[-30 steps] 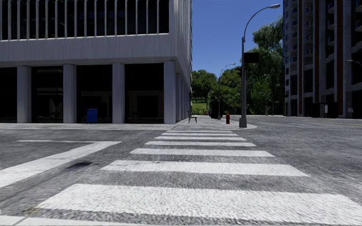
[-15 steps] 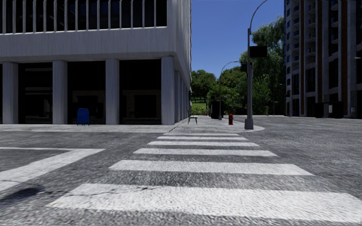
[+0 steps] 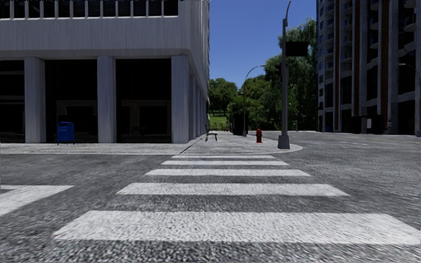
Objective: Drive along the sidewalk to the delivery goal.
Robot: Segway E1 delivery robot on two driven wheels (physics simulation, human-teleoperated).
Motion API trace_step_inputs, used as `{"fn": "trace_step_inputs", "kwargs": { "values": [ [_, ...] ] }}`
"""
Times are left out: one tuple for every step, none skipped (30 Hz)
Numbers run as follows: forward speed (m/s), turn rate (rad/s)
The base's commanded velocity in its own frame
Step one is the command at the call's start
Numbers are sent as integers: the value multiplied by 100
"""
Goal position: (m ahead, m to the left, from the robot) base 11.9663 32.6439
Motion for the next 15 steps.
{"fn": "trace_step_inputs", "kwargs": {
  "values": [
    [200,-40],
    [200,-40],
    [200,-38],
    [200,-32],
    [200,-32],
    [200,-27],
    [200,-13],
    [200,0],
    [200,0],
    [200,0],
    [200,0],
    [200,0],
    [200,0],
    [200,0],
    [200,0]
  ]
}}
